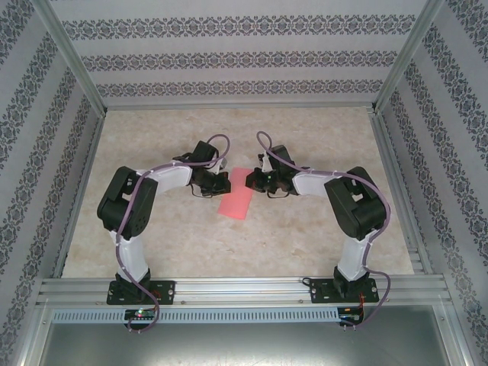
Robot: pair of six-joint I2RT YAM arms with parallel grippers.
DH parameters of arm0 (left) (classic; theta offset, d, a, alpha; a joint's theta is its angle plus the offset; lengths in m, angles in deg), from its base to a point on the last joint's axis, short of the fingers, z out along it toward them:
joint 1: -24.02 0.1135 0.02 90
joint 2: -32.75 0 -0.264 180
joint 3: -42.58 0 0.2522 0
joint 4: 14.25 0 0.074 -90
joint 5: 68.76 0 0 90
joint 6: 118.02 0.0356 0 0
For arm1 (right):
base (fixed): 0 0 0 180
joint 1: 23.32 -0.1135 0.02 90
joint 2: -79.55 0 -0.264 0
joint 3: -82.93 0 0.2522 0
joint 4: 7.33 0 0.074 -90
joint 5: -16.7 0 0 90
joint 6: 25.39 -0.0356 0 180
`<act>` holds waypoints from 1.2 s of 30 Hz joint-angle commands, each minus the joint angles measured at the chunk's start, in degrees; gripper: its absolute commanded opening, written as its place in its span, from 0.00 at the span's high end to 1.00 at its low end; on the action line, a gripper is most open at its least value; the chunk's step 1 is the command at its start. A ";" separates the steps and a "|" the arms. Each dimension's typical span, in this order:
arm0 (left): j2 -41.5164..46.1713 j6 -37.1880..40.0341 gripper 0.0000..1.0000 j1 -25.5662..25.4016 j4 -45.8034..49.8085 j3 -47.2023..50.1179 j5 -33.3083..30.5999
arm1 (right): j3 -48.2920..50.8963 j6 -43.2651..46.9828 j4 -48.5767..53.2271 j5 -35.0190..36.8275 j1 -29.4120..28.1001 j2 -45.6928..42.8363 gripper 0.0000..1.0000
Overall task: Fold a paper plane with a square sheet of paper (pick it up from the middle)
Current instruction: Fold the square sheet of paper in half at the center of the table.
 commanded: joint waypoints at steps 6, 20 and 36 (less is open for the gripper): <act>6.12 -7.26 0.81 -4.47 -5.41 4.34 2.44 | 1.75 -0.12 0.06 -4.49 3.07 -0.55 1.00; 0.20 -11.54 0.98 -8.68 -9.28 3.14 4.59 | 2.68 -2.26 -2.53 -5.24 1.87 2.44 1.00; -3.77 -11.71 1.00 -8.82 -5.85 1.20 2.57 | 0.61 -0.39 1.51 -4.15 1.38 4.81 1.00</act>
